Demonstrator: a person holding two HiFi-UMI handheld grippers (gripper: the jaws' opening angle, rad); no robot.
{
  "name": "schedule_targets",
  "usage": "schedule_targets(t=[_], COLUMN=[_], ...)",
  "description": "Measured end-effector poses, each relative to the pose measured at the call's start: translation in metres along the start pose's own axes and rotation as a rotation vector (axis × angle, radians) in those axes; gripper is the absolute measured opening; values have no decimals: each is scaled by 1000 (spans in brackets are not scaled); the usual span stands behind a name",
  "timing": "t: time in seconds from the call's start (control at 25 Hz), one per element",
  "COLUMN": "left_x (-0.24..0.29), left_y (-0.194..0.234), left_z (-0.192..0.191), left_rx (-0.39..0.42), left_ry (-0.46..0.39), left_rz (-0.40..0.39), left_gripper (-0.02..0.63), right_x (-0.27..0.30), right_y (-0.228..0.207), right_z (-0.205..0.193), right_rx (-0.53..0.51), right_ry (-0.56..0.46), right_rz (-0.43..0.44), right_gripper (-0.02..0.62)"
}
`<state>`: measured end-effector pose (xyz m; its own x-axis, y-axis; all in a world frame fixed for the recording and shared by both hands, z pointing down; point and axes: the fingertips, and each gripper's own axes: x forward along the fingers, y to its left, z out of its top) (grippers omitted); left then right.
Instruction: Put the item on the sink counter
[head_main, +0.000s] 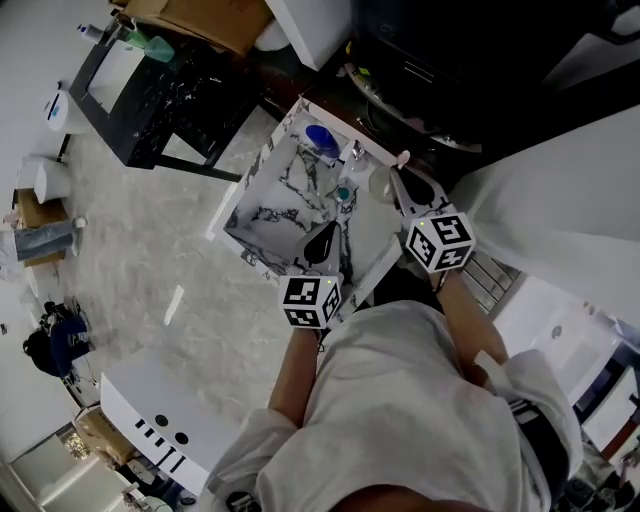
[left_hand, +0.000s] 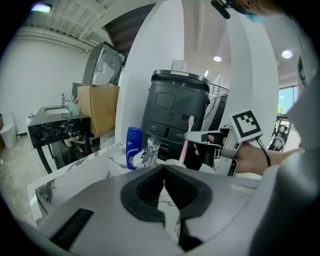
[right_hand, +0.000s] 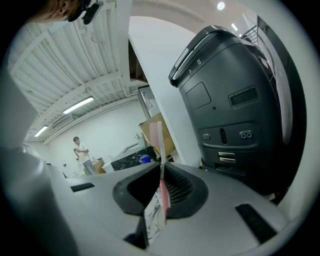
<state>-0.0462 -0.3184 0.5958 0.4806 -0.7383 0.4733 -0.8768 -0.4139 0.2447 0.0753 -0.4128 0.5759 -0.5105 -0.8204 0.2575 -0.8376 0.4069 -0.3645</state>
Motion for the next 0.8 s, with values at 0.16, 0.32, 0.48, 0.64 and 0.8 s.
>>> schedule_targets(t=[0.16,0.32,0.48,0.64,0.8], left_x=[1,5,11,16,18], left_y=[6,9,8,6,5], left_z=[0,-5,-10,-11,-10], left_rx=[-13,-15,-20,-23,-20], left_ry=[0,12,22,28,29], left_rz=[14,22,25,16,15], left_gripper=[9,9,9,9,9], right_x=[9,14,16,19,19], right_y=[0,0,-2,-4,-6], right_z=[-6,-16,-25,-31,-37], right_rx=[0,-15,-20,-22,-24], right_ry=[25,48,70,91,111], right_rz=[15,19,21,24,26], right_gripper=[23,23,23,23,23])
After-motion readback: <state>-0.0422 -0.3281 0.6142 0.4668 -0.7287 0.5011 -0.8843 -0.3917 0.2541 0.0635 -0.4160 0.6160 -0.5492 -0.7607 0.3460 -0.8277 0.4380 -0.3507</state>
